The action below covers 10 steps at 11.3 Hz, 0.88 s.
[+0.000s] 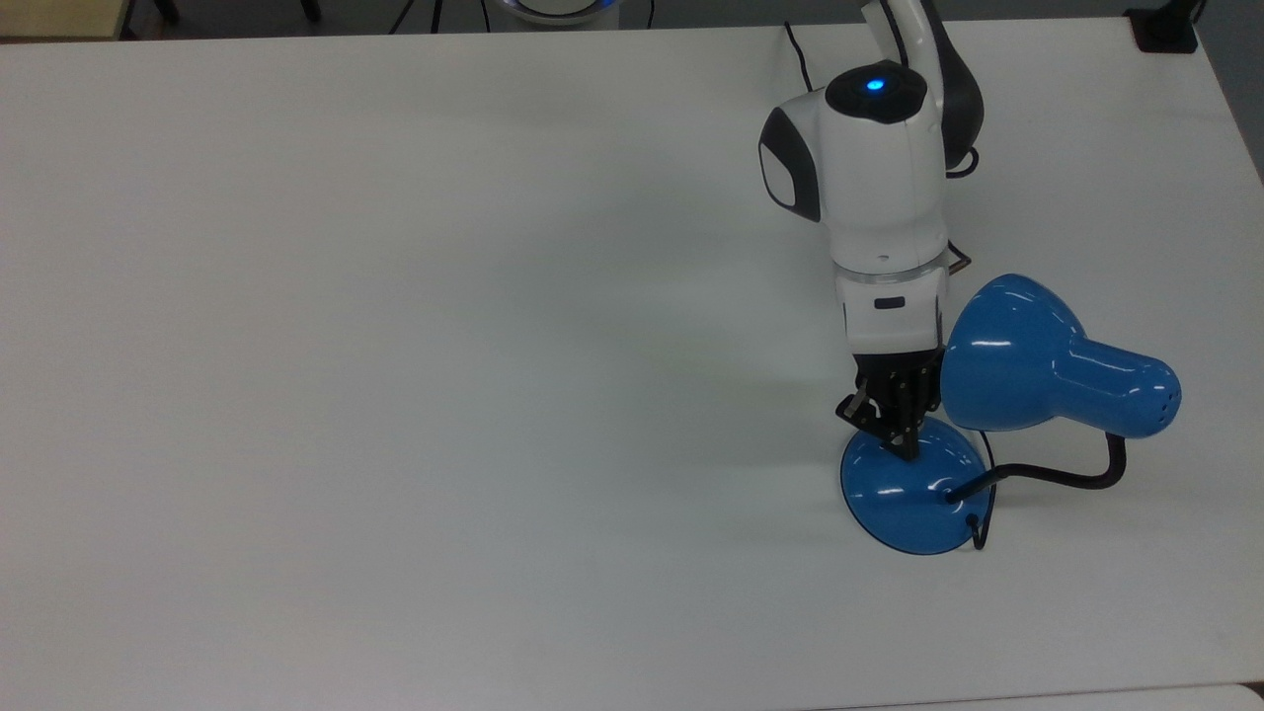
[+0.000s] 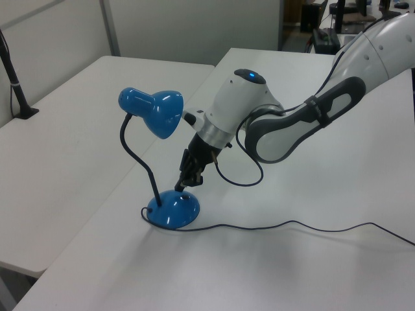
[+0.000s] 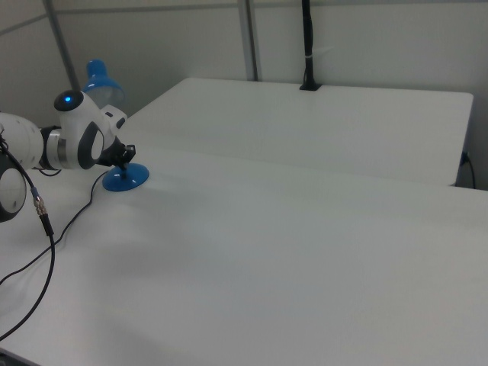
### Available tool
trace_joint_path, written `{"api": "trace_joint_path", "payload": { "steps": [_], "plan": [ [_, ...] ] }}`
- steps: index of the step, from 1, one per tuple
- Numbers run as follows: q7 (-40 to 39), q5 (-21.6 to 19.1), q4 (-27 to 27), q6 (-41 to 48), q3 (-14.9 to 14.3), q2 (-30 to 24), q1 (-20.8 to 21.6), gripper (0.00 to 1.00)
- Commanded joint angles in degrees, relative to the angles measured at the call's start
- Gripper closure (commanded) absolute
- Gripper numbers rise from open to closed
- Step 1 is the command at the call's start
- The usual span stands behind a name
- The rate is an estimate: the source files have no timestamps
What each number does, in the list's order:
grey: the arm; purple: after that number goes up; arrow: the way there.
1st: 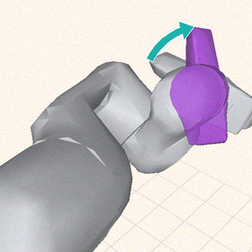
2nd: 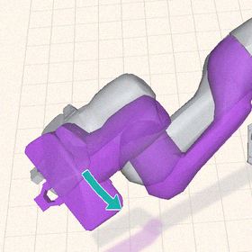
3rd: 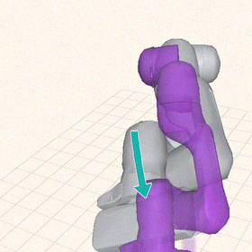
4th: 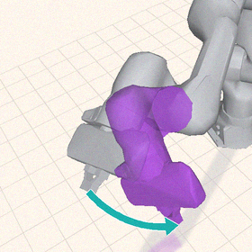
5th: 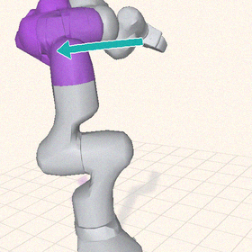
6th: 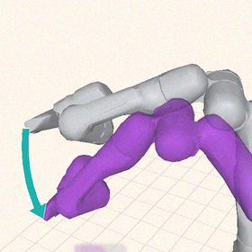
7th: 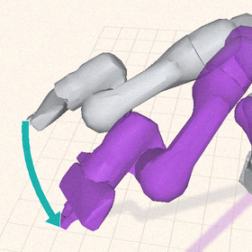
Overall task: Turn on the lamp
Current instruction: 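Lower the gripper onto the base switch and press it down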
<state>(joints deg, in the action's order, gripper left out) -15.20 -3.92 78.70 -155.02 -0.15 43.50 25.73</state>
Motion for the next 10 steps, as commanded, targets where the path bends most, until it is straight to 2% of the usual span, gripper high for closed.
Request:
{"api": "trace_joint_path", "payload": {
  "steps": [1, 10],
  "plan": [
    [0.1, -1.3, 3.3, -0.8, -1.4, -1.9, 1.2, 1.00],
    [-0.1, -0.7, 3.4, -1.0, -1.6, 1.1, 2.2, 1.00]
  ]
}}
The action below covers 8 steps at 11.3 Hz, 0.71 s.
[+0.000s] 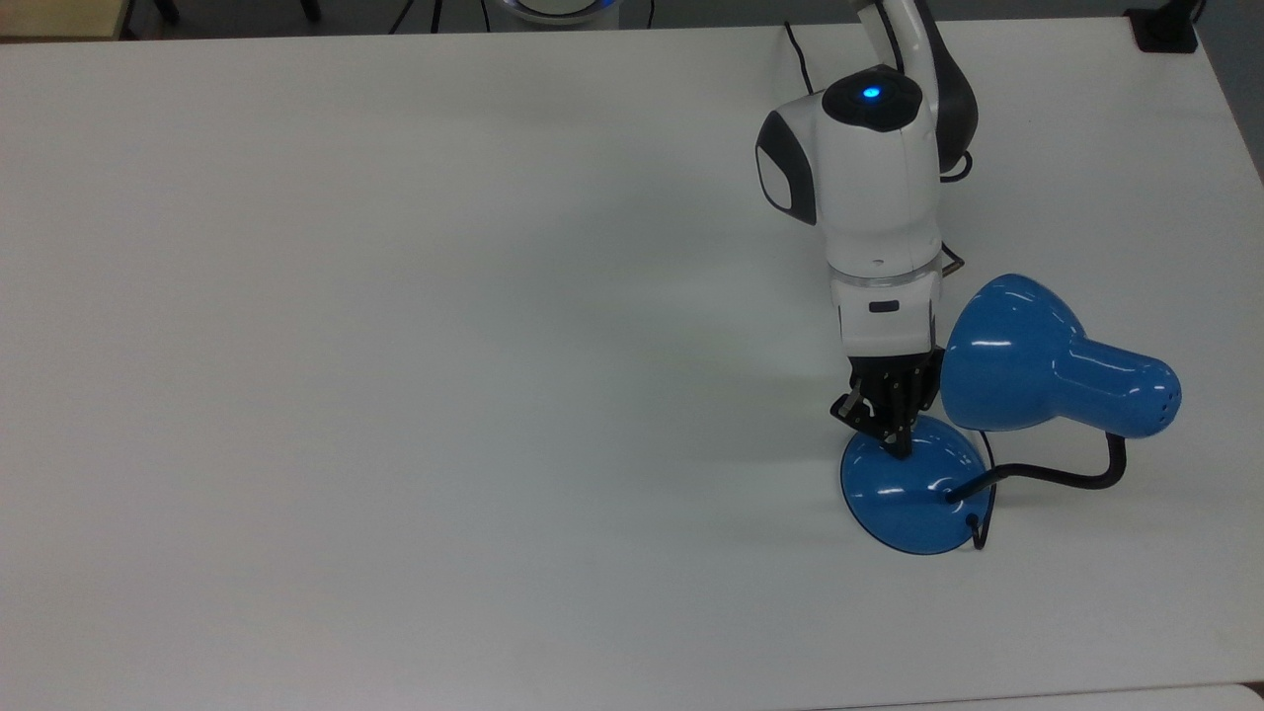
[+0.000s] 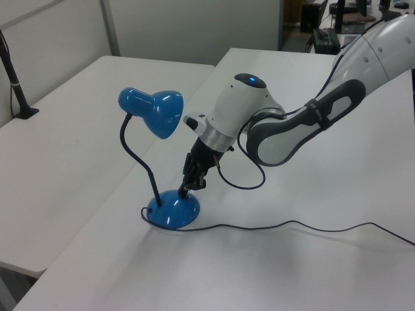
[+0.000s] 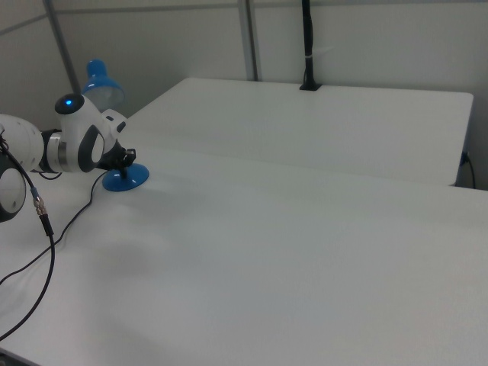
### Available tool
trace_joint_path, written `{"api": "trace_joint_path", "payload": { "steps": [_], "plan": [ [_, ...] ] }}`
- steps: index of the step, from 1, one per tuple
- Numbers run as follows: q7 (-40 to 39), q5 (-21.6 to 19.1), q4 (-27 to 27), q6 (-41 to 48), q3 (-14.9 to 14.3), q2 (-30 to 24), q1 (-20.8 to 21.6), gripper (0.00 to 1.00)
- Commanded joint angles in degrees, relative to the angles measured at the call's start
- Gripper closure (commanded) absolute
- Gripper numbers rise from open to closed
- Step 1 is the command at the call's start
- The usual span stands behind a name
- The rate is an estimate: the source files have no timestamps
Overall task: Turn on the lamp
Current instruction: 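Lower the gripper onto the base switch and press it down, then hold the gripper on the switch as the lamp lights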
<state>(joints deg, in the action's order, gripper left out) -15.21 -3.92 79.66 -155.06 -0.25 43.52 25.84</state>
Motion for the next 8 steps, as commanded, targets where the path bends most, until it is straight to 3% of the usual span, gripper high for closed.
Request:
{"api": "trace_joint_path", "payload": {
  "steps": [1, 5, 8],
  "plan": [
    [-0.1, -0.7, 2.4, -1.0, -1.5, 1.0, 2.4, 1.00],
    [0.4, -0.9, 3.0, -2.8, -1.5, -0.6, 2.3, 1.00],
    [0.4, -1.1, 11.9, -2.6, -1.1, -9.8, -0.8, 1.00]
  ]
}}
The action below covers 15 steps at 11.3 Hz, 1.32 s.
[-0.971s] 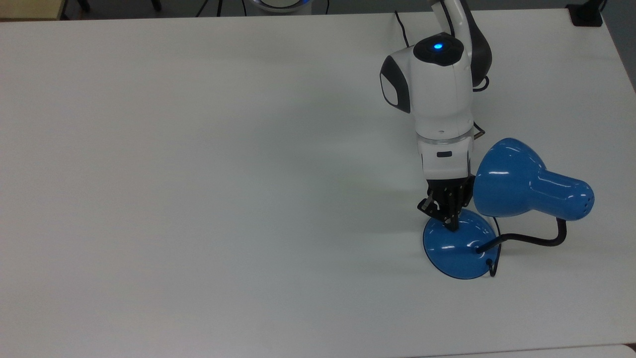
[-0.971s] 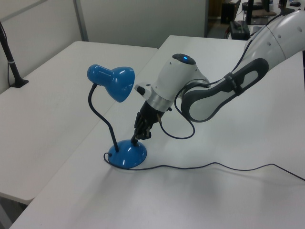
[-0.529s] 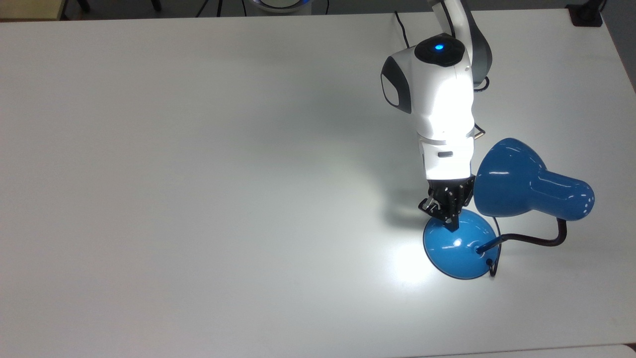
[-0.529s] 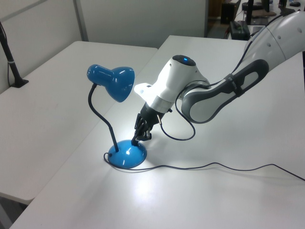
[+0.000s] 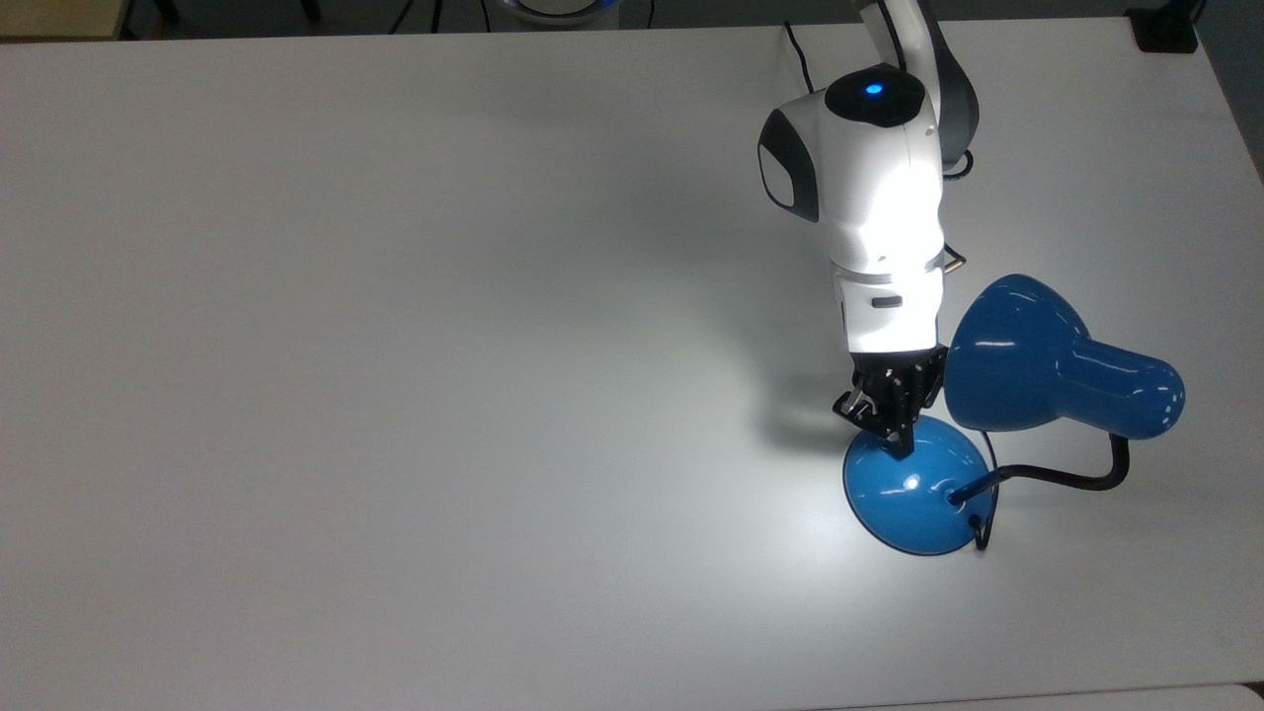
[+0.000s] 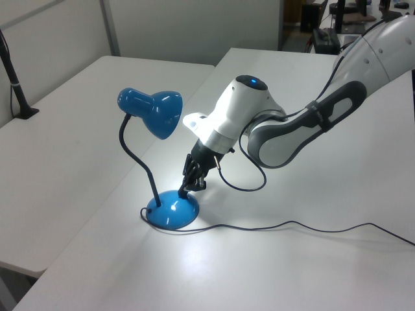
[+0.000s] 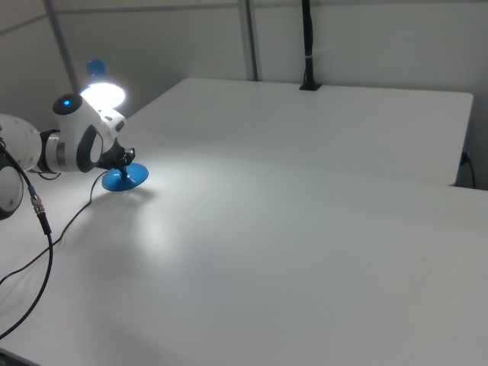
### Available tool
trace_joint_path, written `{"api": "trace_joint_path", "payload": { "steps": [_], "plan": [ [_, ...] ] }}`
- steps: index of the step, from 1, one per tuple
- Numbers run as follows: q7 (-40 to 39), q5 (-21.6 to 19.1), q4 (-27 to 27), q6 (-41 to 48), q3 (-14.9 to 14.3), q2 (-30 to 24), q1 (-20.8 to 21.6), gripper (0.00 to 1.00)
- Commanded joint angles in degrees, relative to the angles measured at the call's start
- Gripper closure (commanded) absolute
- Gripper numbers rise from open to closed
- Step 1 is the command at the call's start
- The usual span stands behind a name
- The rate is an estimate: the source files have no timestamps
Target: Turn on the lamp
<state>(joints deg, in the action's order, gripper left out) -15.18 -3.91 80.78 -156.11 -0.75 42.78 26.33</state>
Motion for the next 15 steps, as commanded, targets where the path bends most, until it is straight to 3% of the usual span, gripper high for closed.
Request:
{"api": "trace_joint_path", "payload": {
  "steps": [1, 3, 6, 9, 10, 11, 12, 15],
  "plan": [
    [0.5, -1.3, 13.8, -1.2, -0.5, -11.9, -2.4, 1.00],
    [1.4, -1.4, 20.2, 1.1, 0.2, -17.3, -5.4, 1.00],
    [5.9, -1.1, 21.3, 23.3, 0.7, -25.1, -11.3, 1.00],
    [13.1, 2.1, 19.7, 42.2, 7.6, -33.4, -24.9, 0.99],
    [13.1, 4.2, 19.6, 49.1, 10.1, -35.5, -29.2, 0.81],
    [13.3, 5.6, 19.6, 53.5, 11.1, -37.6, -32.6, 0.54],
    [13.3, 6.0, 19.6, 56.0, 11.1, -39.3, -34.7, 0.01],
    [13.5, 6.2, 16.0, 61.4, 9.0, -39.8, -36.3, 0.00]
  ]
}}
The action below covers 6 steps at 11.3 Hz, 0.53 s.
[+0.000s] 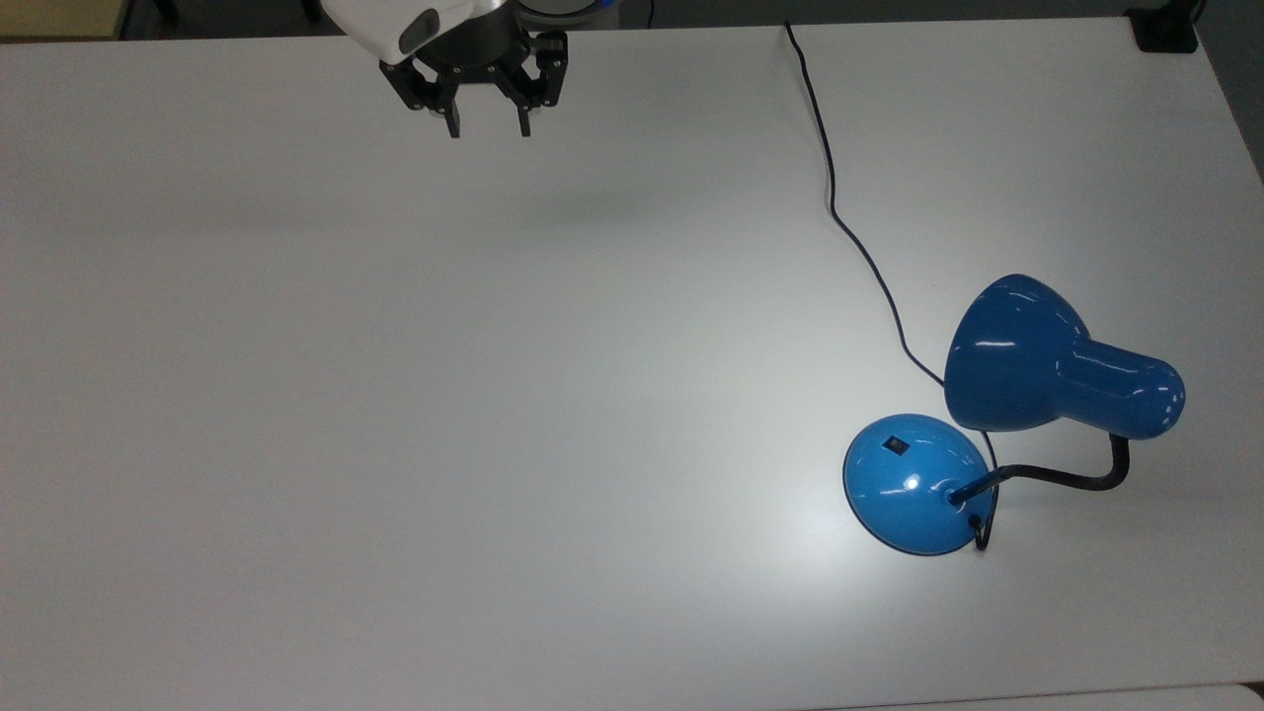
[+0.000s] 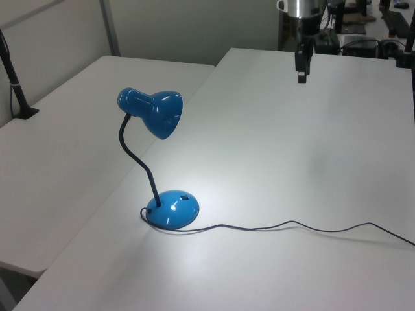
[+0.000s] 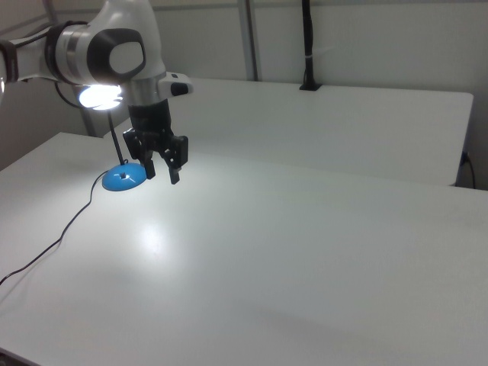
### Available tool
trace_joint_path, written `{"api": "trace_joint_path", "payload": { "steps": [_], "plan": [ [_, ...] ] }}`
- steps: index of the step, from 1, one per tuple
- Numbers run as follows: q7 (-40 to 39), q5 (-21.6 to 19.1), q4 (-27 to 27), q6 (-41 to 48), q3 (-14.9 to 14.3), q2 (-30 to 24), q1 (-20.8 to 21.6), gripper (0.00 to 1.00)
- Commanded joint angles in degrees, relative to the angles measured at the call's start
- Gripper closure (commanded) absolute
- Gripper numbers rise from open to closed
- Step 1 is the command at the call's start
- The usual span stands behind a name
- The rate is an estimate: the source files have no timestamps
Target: Turn on the lamp
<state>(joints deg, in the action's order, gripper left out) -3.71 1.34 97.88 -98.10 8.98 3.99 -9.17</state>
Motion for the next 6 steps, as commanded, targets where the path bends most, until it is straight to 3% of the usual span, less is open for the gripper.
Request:
{"api": "trace_joint_path", "payload": {
  "steps": [1, 6],
  "plan": [
    [3.6, 0.9, -1.6, 3.5, -3.2, -1.0, -0.3, 0.00],
    [7.0, 0.8, -3.1, 3.5, -6.2, -0.9, 0.5, 0.00]
  ]
}}
